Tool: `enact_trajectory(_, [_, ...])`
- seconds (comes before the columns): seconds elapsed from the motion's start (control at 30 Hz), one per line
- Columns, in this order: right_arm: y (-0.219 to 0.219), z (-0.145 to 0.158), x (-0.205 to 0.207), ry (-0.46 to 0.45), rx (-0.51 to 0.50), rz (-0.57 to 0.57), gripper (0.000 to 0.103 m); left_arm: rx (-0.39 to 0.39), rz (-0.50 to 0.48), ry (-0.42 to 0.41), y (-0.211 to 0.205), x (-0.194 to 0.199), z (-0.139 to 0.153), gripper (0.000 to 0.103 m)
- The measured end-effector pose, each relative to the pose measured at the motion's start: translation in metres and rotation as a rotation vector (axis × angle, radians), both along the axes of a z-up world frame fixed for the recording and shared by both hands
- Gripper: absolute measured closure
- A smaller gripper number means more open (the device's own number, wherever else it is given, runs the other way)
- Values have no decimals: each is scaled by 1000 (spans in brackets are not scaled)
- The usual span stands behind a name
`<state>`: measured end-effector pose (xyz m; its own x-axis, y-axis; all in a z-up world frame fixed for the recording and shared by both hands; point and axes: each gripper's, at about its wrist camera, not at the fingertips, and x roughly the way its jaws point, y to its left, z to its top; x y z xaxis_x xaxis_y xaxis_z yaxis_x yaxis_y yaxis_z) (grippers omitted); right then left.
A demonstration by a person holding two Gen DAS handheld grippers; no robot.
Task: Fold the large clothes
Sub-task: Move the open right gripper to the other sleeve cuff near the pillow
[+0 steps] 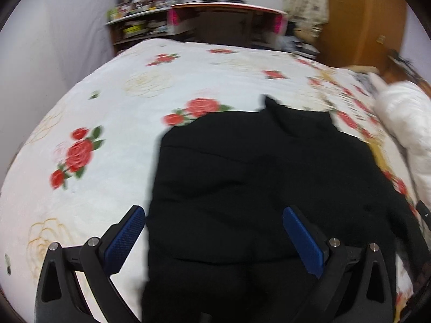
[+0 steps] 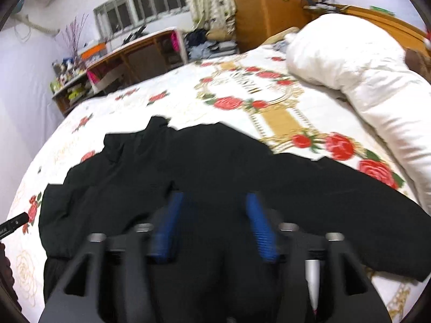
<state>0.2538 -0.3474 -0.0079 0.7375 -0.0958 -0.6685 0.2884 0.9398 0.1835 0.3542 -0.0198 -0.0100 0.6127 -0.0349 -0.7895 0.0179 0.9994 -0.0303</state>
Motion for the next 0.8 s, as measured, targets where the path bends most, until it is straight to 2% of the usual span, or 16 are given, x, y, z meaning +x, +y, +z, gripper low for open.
enact_trajectory(0.03, [-7,2,-9,-4,2,-14,32,4,-26,-8,-11,-4,2,0])
enact_trajectory(0.13, [-36,4,-43,-4,-6,-87,32,22,-124,-31,-50,-16,6,0])
enact_trajectory(0.4, [-127,-3,-131,51,-2,-368,32,-31,-297,5,-130,-34,-5,0])
enact_trajectory(0.53, [-171,-17,-171,78,27,-517,27,-60,-347,4,-160,-40,-6,0])
enact_trajectory(0.7, [-207,-39,-205,123,38,-632,26,-84,-383,3,-186,-44,-7,0])
enact_trajectory(0.8, [-227,-57,-219,144,106,-680,25,-110,-403,9,-200,-45,-10,0])
